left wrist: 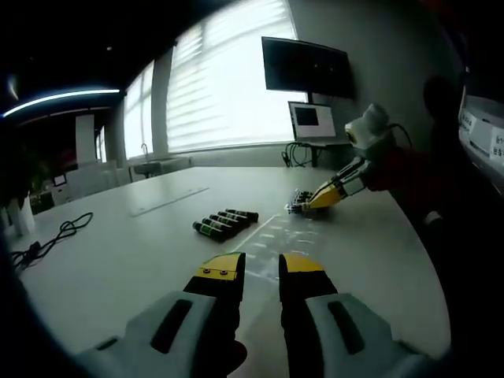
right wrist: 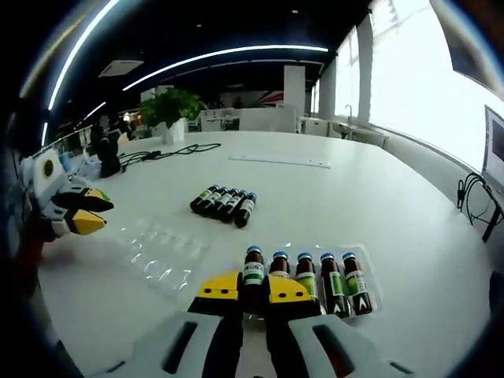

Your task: Grip medicine bottles put into box

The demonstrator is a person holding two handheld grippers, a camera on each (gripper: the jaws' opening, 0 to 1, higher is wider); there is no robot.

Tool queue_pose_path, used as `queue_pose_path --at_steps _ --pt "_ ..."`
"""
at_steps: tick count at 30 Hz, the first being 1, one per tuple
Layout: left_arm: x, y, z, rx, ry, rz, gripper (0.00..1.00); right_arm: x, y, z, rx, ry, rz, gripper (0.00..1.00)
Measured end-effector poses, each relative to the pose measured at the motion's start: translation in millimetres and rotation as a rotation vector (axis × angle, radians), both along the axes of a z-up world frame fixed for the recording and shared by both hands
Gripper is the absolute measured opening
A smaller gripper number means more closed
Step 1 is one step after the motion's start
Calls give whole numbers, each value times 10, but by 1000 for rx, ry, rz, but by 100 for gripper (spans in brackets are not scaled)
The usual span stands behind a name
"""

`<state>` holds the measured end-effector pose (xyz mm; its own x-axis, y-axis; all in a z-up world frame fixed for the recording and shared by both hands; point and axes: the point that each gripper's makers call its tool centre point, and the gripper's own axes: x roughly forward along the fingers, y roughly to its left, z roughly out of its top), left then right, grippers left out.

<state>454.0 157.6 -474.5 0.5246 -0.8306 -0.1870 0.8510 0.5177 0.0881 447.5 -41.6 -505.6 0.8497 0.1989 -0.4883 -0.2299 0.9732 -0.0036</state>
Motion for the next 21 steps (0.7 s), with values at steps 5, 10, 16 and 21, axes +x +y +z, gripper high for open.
queue_pose_path --at_steps 5,10,16,21 --pt "-1 -3 -10 4 1 -1 11 13 -37 38 -2 -18 -2 4" --pt "1 -1 -9 3 1 0 11 6 -77 83 -19 -20 36 3" --pt "2 2 -14 6 0 1 11 -74 -80 114 -14 10 111 0" --pt "1 3 -16 7 -1 1 11 -121 -53 78 -2 35 140 0"
